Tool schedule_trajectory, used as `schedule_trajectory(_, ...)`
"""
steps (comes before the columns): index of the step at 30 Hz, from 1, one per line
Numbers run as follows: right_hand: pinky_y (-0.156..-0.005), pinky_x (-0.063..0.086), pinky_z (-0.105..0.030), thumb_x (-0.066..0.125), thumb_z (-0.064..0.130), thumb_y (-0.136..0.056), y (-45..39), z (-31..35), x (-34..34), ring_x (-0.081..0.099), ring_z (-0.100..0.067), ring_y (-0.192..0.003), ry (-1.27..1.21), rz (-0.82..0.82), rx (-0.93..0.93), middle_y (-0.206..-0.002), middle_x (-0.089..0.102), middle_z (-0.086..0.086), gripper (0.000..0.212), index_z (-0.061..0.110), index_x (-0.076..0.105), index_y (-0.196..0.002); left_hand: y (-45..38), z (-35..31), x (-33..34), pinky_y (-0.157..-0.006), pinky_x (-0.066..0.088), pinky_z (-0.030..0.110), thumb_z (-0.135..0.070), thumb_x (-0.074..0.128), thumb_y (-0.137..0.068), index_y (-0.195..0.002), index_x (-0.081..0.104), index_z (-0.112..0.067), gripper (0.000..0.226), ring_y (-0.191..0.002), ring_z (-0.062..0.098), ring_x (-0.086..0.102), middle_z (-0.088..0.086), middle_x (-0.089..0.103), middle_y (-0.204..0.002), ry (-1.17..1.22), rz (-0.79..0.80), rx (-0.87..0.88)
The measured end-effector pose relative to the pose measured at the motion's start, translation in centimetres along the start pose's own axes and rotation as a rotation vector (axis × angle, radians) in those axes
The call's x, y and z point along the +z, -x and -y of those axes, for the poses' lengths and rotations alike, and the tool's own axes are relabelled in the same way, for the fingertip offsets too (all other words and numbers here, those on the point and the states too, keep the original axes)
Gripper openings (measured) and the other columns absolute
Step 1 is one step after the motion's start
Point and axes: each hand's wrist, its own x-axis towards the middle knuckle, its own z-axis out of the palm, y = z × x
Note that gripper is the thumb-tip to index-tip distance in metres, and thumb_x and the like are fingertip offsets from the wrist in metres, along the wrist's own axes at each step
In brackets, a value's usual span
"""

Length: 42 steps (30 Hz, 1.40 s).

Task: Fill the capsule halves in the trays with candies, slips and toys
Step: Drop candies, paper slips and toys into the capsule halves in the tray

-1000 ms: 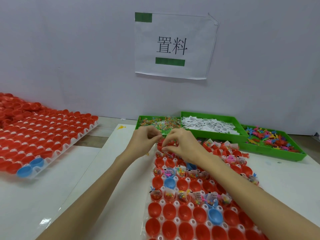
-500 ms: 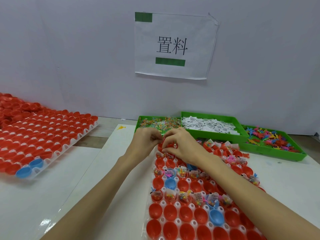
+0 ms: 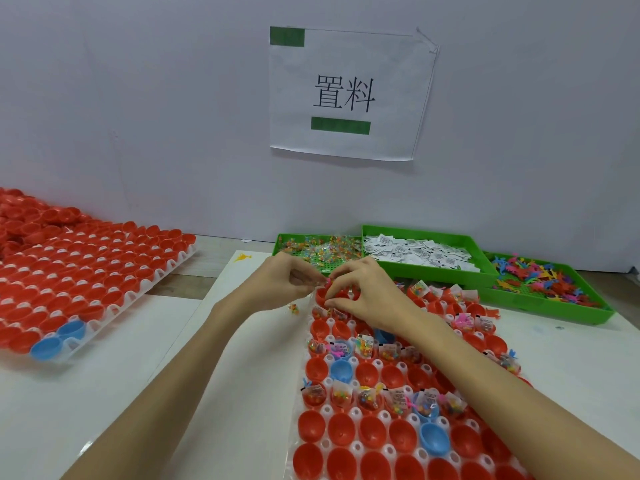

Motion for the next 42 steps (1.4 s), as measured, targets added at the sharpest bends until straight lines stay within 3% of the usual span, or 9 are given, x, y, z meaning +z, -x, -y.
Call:
schedule_trajectory(3,-0.101,0.038,-0.035,0.071,0.037,-0.093,-0.2,-0.2,-0.2,0.041,-0.014,-0.119,-0.018,0.007,-0.004,-0.117,0.065,0.014,0.011,0.034,0.078,-0.101,0.2,0.1,0.2,-0.081,0.058,0.015,-0.006,0.079,-0.088,-0.104,0.080,-0.012,0.018,-0.085,0.001,0.074,-0.003,0.079,-0.095,0.007,-0.004,0.033)
schedule_trajectory(9,-0.096,0.050,-0.034,0.062,0.009,-0.098,-1.0,-0.2,-0.5,0.062,-0.010,-0.108,-0.120,-0.069,0.011,-0.105,0.071,0.010,0.022,0.020,0.065,-0.117,0.0,-0.1,1.1,-0.076,0.052,0.007,-0.007,0.076,-0.090,-0.099,0.080,-0.011,0.010,-0.080,-0.009,0.069,-0.009,0.075,-0.084,-0.054,-0.128,0.102)
schedule_trajectory(14,-0.098,0.045,-0.033,0.073,0.021,-0.093,-1.9,-0.2,-0.3,0.050,-0.006,-0.102,0.027,-0.097,-0.026,-0.102,0.071,0.010,0.011,0.023,0.076,-0.102,0.1,0.0,1.4,-0.072,0.052,0.006,-0.009,0.081,-0.086,-0.097,0.079,-0.009,0.011,-0.078,-0.006,0.069,-0.008,0.074,-0.082,-0.052,-0.129,0.123)
schedule_trajectory(19,-0.093,0.043,-0.030,0.073,0.027,-0.092,-2.2,-0.3,-0.4,0.047,-0.007,-0.102,0.070,-0.093,-0.074,-0.099,0.070,0.012,0.008,0.022,0.075,-0.099,0.0,0.3,1.6,-0.072,0.055,0.009,-0.012,0.082,-0.085,-0.095,0.079,-0.010,0.010,-0.076,-0.002,0.070,-0.006,0.075,-0.081,-0.043,-0.153,0.118)
schedule_trajectory(23,-0.099,0.039,-0.031,0.072,0.028,-0.093,-2.3,-0.2,-0.2,0.043,-0.010,-0.105,0.125,-0.093,-0.083,-0.098,0.061,0.015,0.010,0.022,0.072,-0.101,-0.1,0.4,1.6,-0.072,0.055,0.009,-0.014,0.082,-0.086,-0.094,0.079,-0.012,0.009,-0.078,-0.001,0.070,-0.006,0.075,-0.082,-0.057,-0.151,0.120)
schedule_trajectory(31,-0.107,0.043,-0.046,0.075,0.021,-0.088,-1.9,0.0,0.4,0.057,-0.016,-0.115,-0.205,-0.251,0.156,-0.096,0.070,0.013,0.003,0.021,0.075,-0.085,-0.2,0.1,1.5,-0.070,0.053,0.009,-0.012,0.082,-0.085,-0.092,0.079,-0.016,0.008,-0.075,-0.003,0.069,-0.010,0.074,-0.079,-0.045,-0.168,0.101)
schedule_trajectory(35,-0.098,0.050,-0.044,0.077,0.022,-0.088,-1.8,0.1,0.3,0.061,-0.014,-0.102,-0.194,-0.239,0.122,-0.087,0.071,0.014,0.001,0.023,0.077,-0.088,-0.3,-0.1,1.4,-0.067,0.052,0.009,-0.012,0.079,-0.088,-0.092,0.078,-0.020,0.009,-0.075,-0.001,0.069,-0.011,0.073,-0.080,-0.076,-0.167,0.066)
schedule_trajectory(42,-0.101,0.047,-0.048,0.072,0.021,-0.090,-1.8,0.2,0.3,0.062,-0.015,-0.100,-0.143,-0.206,0.055,-0.089,0.069,0.010,0.002,0.019,0.072,-0.091,-0.3,-0.1,1.1,-0.058,0.050,0.008,-0.013,0.074,-0.089,-0.088,0.076,-0.026,0.013,-0.069,-0.004,0.066,-0.015,0.071,-0.080,-0.073,-0.171,-0.002)
